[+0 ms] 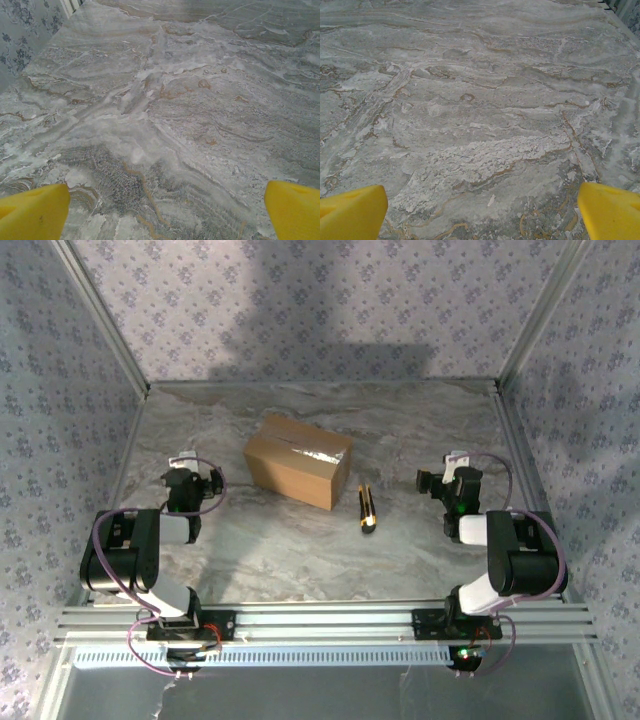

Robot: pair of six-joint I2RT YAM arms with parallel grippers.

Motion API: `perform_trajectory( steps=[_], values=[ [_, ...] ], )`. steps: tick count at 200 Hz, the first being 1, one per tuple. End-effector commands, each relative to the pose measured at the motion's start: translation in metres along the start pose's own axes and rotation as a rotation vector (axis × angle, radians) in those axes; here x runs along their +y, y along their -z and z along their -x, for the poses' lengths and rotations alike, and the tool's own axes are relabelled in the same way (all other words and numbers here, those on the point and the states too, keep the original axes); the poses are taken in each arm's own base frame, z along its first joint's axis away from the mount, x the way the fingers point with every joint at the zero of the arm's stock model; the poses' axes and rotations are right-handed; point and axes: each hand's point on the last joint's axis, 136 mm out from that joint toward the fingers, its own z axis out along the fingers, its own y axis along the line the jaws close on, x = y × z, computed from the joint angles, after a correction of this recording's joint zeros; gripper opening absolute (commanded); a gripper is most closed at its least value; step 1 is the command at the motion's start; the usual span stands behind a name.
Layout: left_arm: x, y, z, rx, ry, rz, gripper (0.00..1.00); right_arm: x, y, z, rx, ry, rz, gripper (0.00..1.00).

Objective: Unpack the express box

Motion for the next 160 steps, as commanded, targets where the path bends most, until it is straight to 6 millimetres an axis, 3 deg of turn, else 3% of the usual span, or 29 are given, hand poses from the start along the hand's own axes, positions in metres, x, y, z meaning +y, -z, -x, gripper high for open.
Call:
perform_trajectory(
  steps=[1,29,50,98,124,160],
  values=[
    [-0.002,-0.003,0.016,-0.047,-0.003,0.001,1.0,-0.004,-0.004,0.012,-0.031,0.007,-0.016,1.0],
    [-0.002,-0.003,0.016,-0.048,-0.006,0.002,0.99,-0.004,-0.004,0.012,-0.031,0.007,-0.016,1.0],
    [-0.003,0.002,0.026,-0.055,-0.03,0.032,0.89,-0.005,-0.003,0.014,-0.041,0.002,-0.027,0.97],
    [0.003,0.04,0.058,-0.062,0.047,0.114,0.85,-0.018,0.014,0.034,-0.001,0.013,-0.199,0.96],
    [-0.004,0.062,0.076,-0.083,0.186,0.051,0.85,-0.007,0.024,0.043,0.028,-0.021,-0.191,0.93],
    [-0.02,0.083,0.081,-0.004,0.283,-0.017,0.82,0.014,0.048,0.066,0.033,-0.041,-0.169,0.91]
  ],
)
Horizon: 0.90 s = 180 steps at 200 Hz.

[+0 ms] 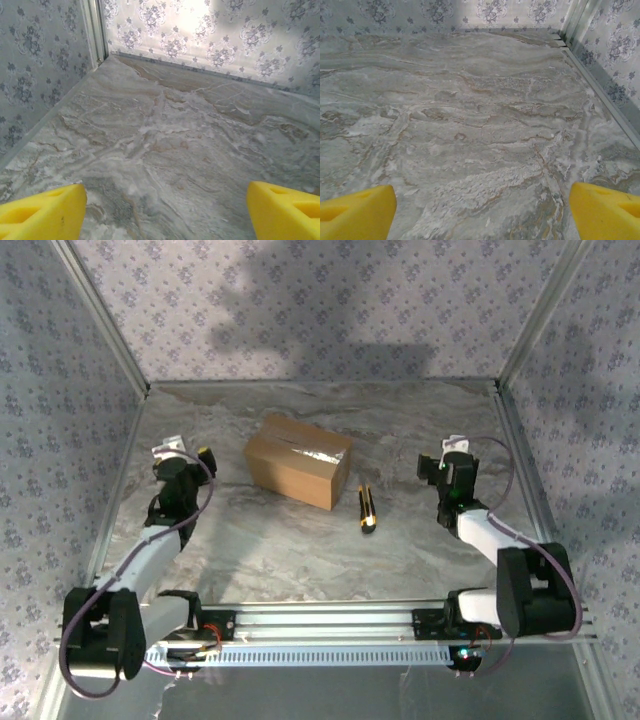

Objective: Unpack the express box

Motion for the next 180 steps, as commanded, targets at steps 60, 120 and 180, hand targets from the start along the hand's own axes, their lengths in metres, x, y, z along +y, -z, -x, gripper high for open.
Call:
perform_trajectory(
  steps=[60,120,180],
  values=[
    [-0.026,0.055,-0.015,0.197,0.212,-0.102,0.8,0.046,0.051,0.013,0.129,-0.021,0.068,0.9],
    [-0.039,0.083,-0.047,0.281,0.306,-0.158,0.77,0.098,0.084,-0.028,0.229,0.025,0.147,0.89],
    [-0.072,0.098,-0.05,0.284,0.276,-0.25,0.76,0.13,0.089,-0.075,0.361,-0.066,0.23,0.89]
  ],
)
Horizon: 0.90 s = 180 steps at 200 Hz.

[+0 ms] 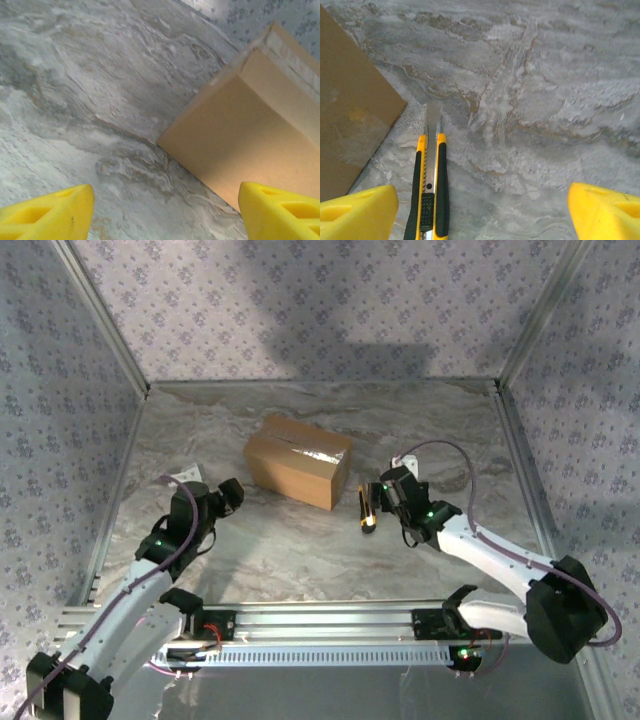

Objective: Unpack the express box

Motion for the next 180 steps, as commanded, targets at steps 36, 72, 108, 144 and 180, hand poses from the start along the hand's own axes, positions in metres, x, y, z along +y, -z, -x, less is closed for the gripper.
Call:
perform_trajectory(
  steps=[36,72,108,144,180],
  values=[
    [-0.028,0.005,0.005,-0.017,-0.029,-0.043,0.76,0.013,-0.016,-0.046,0.126,-0.056,0.004,0.88],
    [-0.035,0.001,0.005,-0.017,-0.04,-0.027,0.76,0.024,-0.02,-0.058,0.155,-0.065,0.014,0.86],
    [-0.041,-0.002,0.006,-0.013,-0.055,-0.025,0.76,0.029,-0.025,-0.07,0.189,-0.054,-0.002,0.82],
    [-0.044,-0.001,0.009,-0.025,-0.061,-0.029,0.76,0.032,-0.03,-0.076,0.212,-0.042,-0.023,0.78],
    [-0.043,0.001,0.011,-0.036,-0.057,-0.026,0.75,0.035,-0.036,-0.076,0.23,-0.022,-0.041,0.75]
  ],
)
